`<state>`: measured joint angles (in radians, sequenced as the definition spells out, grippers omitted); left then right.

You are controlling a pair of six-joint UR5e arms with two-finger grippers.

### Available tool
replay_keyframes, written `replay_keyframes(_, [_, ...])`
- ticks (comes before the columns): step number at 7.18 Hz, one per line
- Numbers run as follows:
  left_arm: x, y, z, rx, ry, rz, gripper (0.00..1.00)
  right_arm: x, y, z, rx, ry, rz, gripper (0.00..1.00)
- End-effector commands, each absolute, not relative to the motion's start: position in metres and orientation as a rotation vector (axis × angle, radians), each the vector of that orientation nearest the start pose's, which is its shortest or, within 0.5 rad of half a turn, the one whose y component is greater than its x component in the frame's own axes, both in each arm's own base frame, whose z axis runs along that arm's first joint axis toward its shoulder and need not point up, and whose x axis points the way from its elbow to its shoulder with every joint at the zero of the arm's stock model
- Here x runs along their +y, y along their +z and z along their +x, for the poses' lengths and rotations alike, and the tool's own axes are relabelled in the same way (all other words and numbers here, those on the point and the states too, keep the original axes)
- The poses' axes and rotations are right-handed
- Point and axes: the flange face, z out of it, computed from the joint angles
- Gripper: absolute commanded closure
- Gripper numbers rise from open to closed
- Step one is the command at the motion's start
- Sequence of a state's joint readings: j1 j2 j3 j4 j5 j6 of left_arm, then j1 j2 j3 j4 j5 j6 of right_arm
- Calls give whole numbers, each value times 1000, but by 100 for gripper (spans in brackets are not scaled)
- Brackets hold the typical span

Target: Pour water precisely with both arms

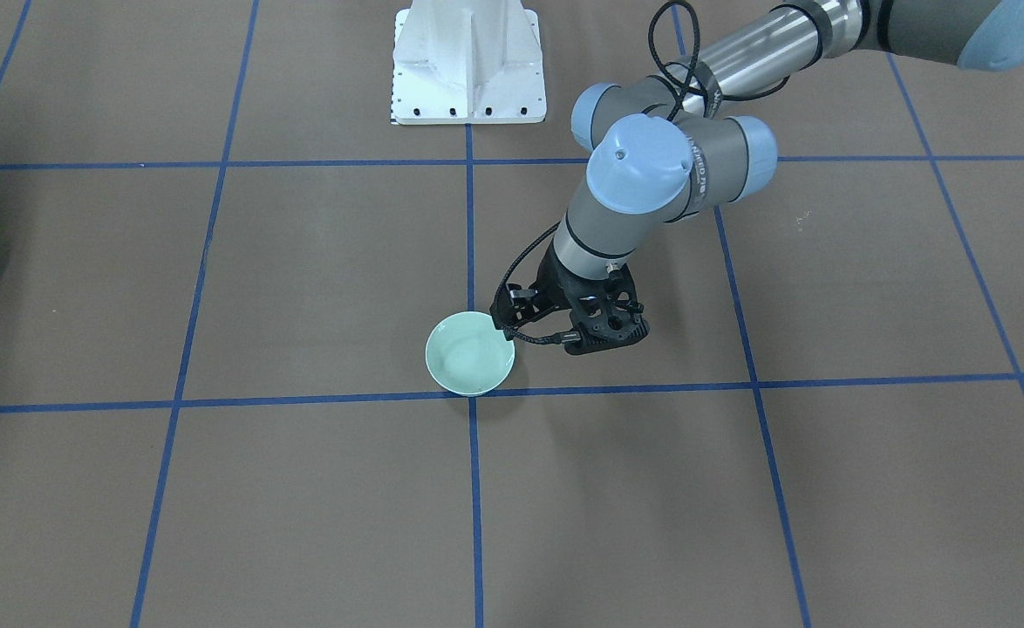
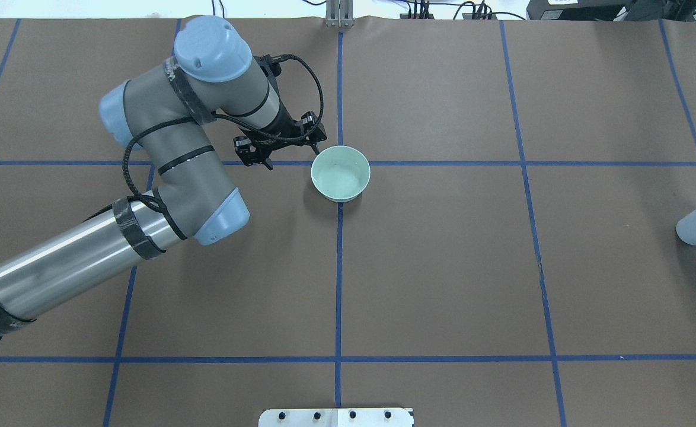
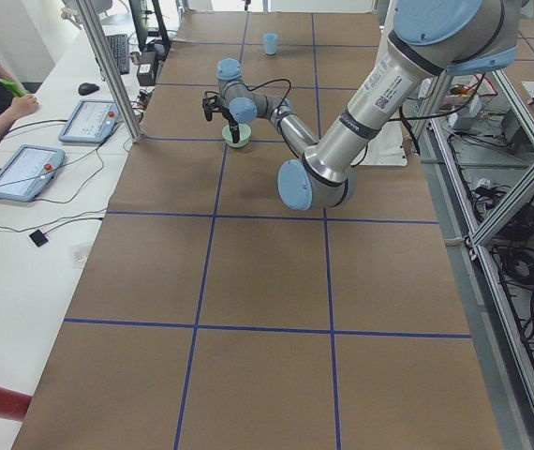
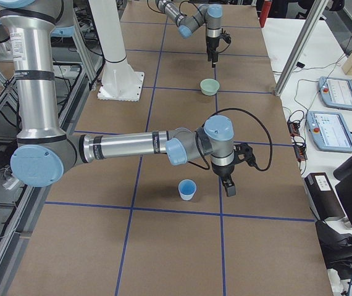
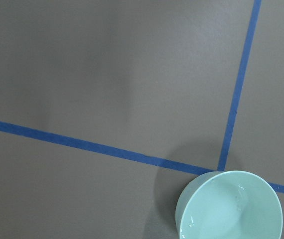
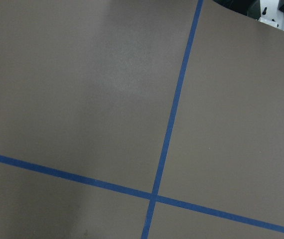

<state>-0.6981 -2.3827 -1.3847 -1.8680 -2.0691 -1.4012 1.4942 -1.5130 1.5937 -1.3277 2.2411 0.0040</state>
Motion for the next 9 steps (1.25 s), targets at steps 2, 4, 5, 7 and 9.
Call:
replay_keyframes(2, [-535,214,584,990,-245,-14,0,-532,611,32,-707,-183,263,1])
replay_keyframes(4, [-534,223,594,983,-248,-23,16,-532,610,32,-708,-172,258,1])
replay_keyframes(5, [-534,224,594,981,-261,-29,41,-532,610,32,-708,-173,258,1])
replay_keyframes(7, [-536,222,593,977,-282,-17,100,-532,610,32,-708,-173,258,1])
replay_keyframes(9, [-539,207,590,990,-320,-33,100,-532,611,32,-707,-173,257,1])
